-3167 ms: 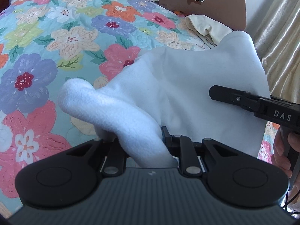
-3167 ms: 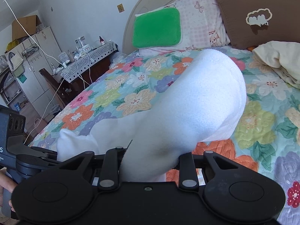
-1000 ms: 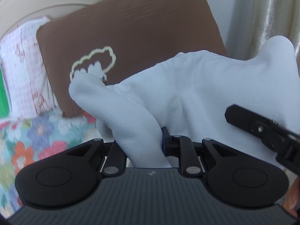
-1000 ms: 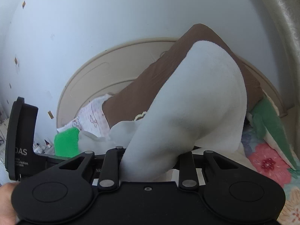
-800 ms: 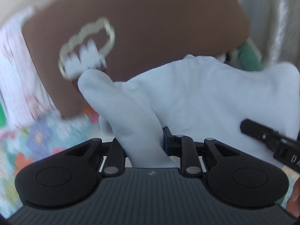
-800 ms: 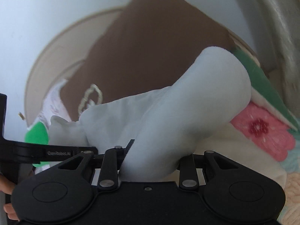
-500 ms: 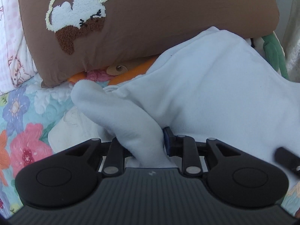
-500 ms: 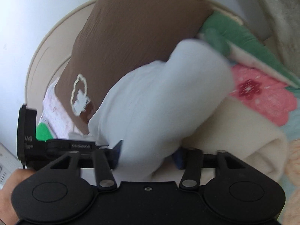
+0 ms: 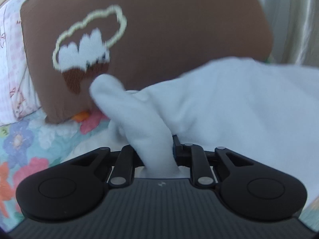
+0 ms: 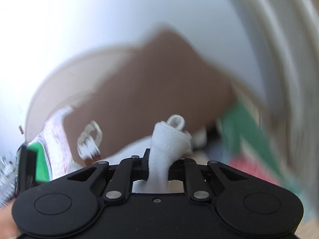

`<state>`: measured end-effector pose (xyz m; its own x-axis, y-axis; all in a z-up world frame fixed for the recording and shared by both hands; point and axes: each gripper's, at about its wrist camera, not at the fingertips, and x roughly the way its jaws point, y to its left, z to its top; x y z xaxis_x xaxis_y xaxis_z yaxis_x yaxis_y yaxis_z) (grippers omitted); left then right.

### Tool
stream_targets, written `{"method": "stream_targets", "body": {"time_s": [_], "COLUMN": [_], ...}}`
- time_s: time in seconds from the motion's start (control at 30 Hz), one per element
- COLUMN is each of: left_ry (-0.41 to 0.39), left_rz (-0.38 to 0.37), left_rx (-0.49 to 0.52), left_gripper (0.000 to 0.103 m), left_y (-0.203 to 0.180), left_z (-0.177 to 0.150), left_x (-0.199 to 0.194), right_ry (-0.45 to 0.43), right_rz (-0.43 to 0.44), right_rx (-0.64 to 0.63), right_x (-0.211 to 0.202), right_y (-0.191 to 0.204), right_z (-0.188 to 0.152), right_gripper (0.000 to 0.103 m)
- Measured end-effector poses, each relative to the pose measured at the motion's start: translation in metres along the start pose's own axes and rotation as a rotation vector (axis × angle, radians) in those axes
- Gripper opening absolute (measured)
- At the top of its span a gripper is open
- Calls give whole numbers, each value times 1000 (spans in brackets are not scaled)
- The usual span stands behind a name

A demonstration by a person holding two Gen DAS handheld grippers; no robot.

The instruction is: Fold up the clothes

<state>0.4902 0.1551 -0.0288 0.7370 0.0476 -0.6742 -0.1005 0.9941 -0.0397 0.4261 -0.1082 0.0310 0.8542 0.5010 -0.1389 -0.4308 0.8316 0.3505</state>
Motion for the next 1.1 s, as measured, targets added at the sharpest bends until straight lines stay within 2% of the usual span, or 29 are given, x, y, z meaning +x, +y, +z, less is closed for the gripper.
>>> {"method": "stream_targets", "body": {"time_s": [0.03, 0.1, 0.13, 0.17, 0.2, 0.27, 0.37, 0.43, 0.47, 0.57, 0.63, 0.67, 0.77, 0.83, 0.9, 0.93, 0.97, 1.0, 1.1], "left_ry": [13, 38, 78, 124, 127, 90, 36, 46, 52, 36, 15, 5, -49, -111, -167, -193, -205, -204, -164], "left_rz": [12, 36, 51, 68, 76, 45, 21, 15, 1, 53, 114, 113, 79, 51, -44, -104, -139, -159, -197], "left_rx": [21, 63, 60, 51, 14, -69, -177, -220, -219, -124, -60, -67, -121, -167, -234, -262, -269, -258, -172], "left_gripper": [19, 20, 24, 27, 34, 35, 35, 35, 35, 35, 33, 32, 31, 31, 31, 31, 31, 31, 31], "left_y": [-5, -14, -11, -4, 1, 14, 42, 57, 62, 59, 51, 51, 56, 61, 68, 72, 74, 74, 66], "left_z": [4, 11, 10, 8, 4, 1, 1, -1, -2, -3, -3, -3, -1, -1, -2, -3, -3, -3, -3], "left_x": [3, 9, 18, 29, 32, 22, 6, 3, 3, 1, 0, -2, -10, -19, -28, -32, -35, -36, -33], "right_ry": [16, 109, 155, 212, 225, 214, 198, 221, 235, 271, 254, 241, 212, 289, 303, 304, 305, 305, 220], "right_rz": [-39, -120, -160, -192, -196, -190, -204, -235, -255, -289, -277, -267, -241, -262, -288, -301, -313, -326, -335], "right_rx": [16, 94, 133, 183, 239, 306, 221, 201, 188, 115, 115, 124, 140, 135, 187, 218, 249, 281, 242], "right_x": [1, 14, 21, 28, 28, 22, 14, 13, 15, 19, 11, 5, -9, 4, 4, 3, 1, 0, -21], "right_y": [-7, -29, -40, -54, -65, -75, -57, -52, -51, -46, -43, -41, -37, -42, -54, -61, -67, -74, -66], "right_z": [-10, -34, -45, -57, -63, -67, -59, -58, -60, -61, -53, -48, -31, -34, -34, -34, -33, -33, -18], "right_gripper": [15, 14, 14, 14, 14, 14, 14, 14, 14, 14, 13, 13, 12, 13, 15, 24, 38, 43, 47]}}
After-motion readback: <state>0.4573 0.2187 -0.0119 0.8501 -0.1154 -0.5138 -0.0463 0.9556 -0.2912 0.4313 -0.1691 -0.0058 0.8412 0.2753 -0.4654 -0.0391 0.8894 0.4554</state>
